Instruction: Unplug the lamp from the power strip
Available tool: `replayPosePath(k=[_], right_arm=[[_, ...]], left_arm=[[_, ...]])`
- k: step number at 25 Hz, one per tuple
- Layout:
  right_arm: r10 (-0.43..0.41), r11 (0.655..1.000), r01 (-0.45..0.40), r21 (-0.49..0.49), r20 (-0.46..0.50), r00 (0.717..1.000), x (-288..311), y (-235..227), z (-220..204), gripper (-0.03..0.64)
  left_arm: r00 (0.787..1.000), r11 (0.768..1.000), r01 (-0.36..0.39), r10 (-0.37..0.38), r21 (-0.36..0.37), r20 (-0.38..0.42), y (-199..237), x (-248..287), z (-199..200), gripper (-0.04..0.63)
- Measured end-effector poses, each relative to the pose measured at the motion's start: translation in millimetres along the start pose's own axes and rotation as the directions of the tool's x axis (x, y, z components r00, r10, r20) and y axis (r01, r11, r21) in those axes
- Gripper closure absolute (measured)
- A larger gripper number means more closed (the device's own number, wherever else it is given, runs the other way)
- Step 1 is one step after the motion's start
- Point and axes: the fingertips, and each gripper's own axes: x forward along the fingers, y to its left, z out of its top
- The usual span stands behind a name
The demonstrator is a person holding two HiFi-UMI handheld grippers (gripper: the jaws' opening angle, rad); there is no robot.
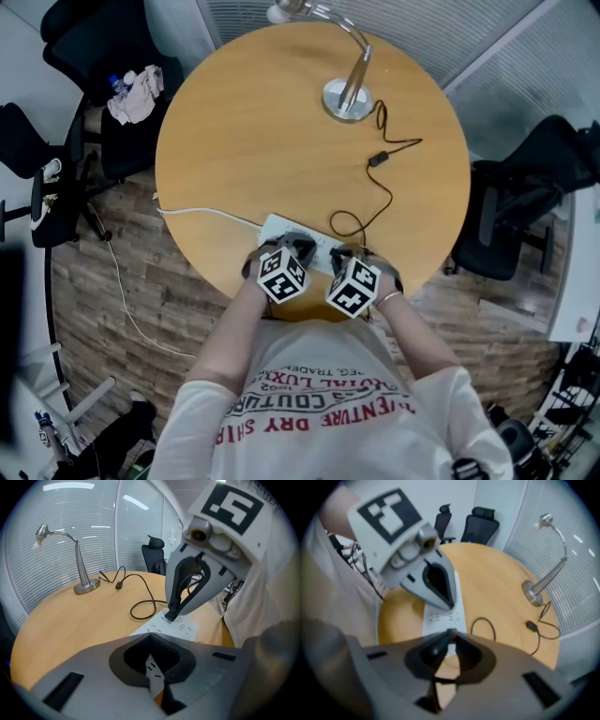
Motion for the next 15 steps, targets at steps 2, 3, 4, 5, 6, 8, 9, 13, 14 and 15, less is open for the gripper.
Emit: replayPosePath(k=[2,3,4,5,6,8,9,13,14,15], right_arm=[[0.023,0.997,-0.029,0.076,0.082,0.996,-26.9,-7.1,19.9,0.548],[0.017,0.996,-0.027,0.091,0.102,0.995,-38.9,-14.1,28.7,0.548],[0.003,0.996,-0.012,0.086,0.108,0.994,-47.8,-21.2,35.0,0.548],[-0.012,0.997,0.004,0.075,0.108,0.994,-53.4,-27.0,39.2,0.548],[-0.022,0.998,0.015,0.066,0.106,0.994,-56.6,-30.8,41.8,0.548],[-0.031,0.998,0.024,0.065,0.108,0.994,-59.9,-33.0,43.7,0.548],[-0.033,0.997,0.025,0.071,0.112,0.993,-61.5,-32.4,43.9,0.548],[-0.043,0.994,0.026,0.106,0.163,0.986,-72.3,-28.4,46.5,0.548],[-0.055,0.993,0.035,0.114,0.183,0.981,-76.5,-28.7,47.7,0.547],[-0.069,0.991,0.043,0.126,0.204,0.977,-81.0,-29.1,48.6,0.546]], left_arm=[[1.0,1.0,0.003,-0.003,0.02,0.004,-0.5,0.2,-0.7,0.569],[1.0,1.0,0.002,-0.003,0.025,0.008,-0.5,-0.5,-1.6,0.568],[1.0,1.0,0.0,-0.001,0.025,0.01,-0.6,-1.5,-2.7,0.568],[1.0,1.0,-0.003,0.002,0.023,0.01,-0.4,-2.2,-3.7,0.568],[1.0,1.0,-0.005,0.005,0.02,0.009,0.2,-2.6,-4.4,0.568],[1.0,1.0,-0.006,0.006,0.015,0.004,1.1,-1.9,-4.4,0.568],[1.0,1.0,-0.004,0.004,0.013,0.003,1.1,-1.3,-4.0,0.568],[1.0,1.0,-0.008,0.008,0.029,0.017,1.2,-1.9,-3.9,0.568],[1.0,0.999,-0.014,0.013,0.036,0.022,1.0,-2.3,-4.4,0.568],[1.0,0.999,-0.018,0.017,0.039,0.025,0.4,-2.7,-5.3,0.568]])
